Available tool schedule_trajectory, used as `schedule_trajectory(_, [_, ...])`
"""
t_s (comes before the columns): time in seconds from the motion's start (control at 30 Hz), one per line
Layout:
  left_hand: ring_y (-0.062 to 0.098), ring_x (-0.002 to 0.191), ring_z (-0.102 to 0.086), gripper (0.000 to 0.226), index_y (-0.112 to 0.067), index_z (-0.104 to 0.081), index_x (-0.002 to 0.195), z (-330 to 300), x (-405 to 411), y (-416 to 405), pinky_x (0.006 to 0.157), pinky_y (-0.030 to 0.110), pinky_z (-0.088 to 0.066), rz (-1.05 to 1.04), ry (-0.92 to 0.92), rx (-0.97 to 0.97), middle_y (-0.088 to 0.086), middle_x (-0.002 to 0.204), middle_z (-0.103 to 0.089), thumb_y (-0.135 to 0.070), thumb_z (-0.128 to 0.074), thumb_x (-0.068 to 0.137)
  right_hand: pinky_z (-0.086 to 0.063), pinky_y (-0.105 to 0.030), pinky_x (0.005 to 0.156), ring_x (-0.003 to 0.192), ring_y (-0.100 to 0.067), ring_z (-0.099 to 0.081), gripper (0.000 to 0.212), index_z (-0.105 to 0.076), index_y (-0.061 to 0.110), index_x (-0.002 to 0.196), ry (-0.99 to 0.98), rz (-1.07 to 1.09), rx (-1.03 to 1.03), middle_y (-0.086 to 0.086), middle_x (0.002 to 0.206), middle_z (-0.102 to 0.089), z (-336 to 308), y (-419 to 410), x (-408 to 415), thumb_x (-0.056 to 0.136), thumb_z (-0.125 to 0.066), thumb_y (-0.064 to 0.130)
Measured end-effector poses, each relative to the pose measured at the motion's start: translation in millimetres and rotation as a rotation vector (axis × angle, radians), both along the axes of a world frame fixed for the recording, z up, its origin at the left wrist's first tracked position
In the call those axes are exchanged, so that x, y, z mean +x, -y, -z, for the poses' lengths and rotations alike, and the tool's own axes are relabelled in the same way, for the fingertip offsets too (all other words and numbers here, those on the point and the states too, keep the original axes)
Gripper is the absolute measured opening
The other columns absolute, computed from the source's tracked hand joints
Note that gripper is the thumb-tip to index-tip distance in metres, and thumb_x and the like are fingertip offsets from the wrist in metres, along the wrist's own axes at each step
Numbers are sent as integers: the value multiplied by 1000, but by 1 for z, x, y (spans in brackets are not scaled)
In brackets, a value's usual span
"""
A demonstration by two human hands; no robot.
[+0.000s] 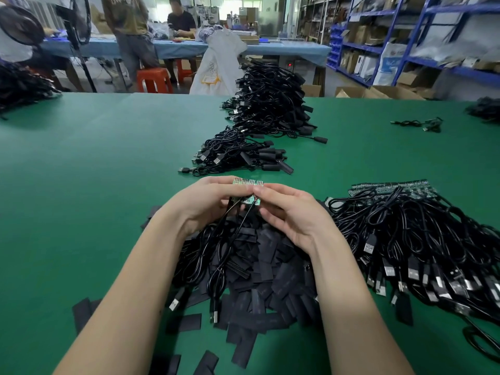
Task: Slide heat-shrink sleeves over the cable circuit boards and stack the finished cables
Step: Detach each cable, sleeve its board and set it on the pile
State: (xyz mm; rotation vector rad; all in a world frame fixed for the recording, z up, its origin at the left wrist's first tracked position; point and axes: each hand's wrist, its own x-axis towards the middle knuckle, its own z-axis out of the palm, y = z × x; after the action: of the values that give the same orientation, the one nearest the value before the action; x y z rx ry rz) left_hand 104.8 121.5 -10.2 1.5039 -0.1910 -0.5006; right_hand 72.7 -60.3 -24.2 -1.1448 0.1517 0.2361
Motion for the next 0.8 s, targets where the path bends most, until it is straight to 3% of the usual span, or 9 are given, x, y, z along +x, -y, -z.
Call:
schedule_trajectory(0.1, [15,91,-65,37,-10,-79,106,-2,-2,-2,79,24,-54,22,-9,-5,7,113,-76,-27,-78,73,-55,-14,60,67,-6,-69,28,-81,6,85,-23,-18,115,-3,83,-76,1,-2,1,58,-86,12])
schedule_trajectory(0.3, [9,71,-59,26,-12,-77,95,-5,-5,0,67,24,-41,-9,-74,-65,0,87,-71,-23,-74,72,-54,-13,55,63,-6,-67,14,-81,7,72,-84,-43,278,-5,79,-74,1,-8,2,58,-82,8])
schedule_trajectory(0.43, [4,62,-63,24,-10,-74,94,-4,-5,4,56,14,-52,-32,-145,-129,-3,81,-72,-17,-73,71,-54,-14,52,58,-7,-66,12,-80,5,70,-127,-25,337,-4,75,-72,2,-9,0,59,-81,6])
schedule_trajectory(0.8, [2,57,-65,11,-15,-82,72,-4,-8,10,54,13,-54,-38,-187,-166,-6,75,-74,-14,-71,72,-55,-15,53,65,-10,-65,11,-79,3,71,-136,-21,323,-9,80,-71,-2,-5,0,60,-81,4])
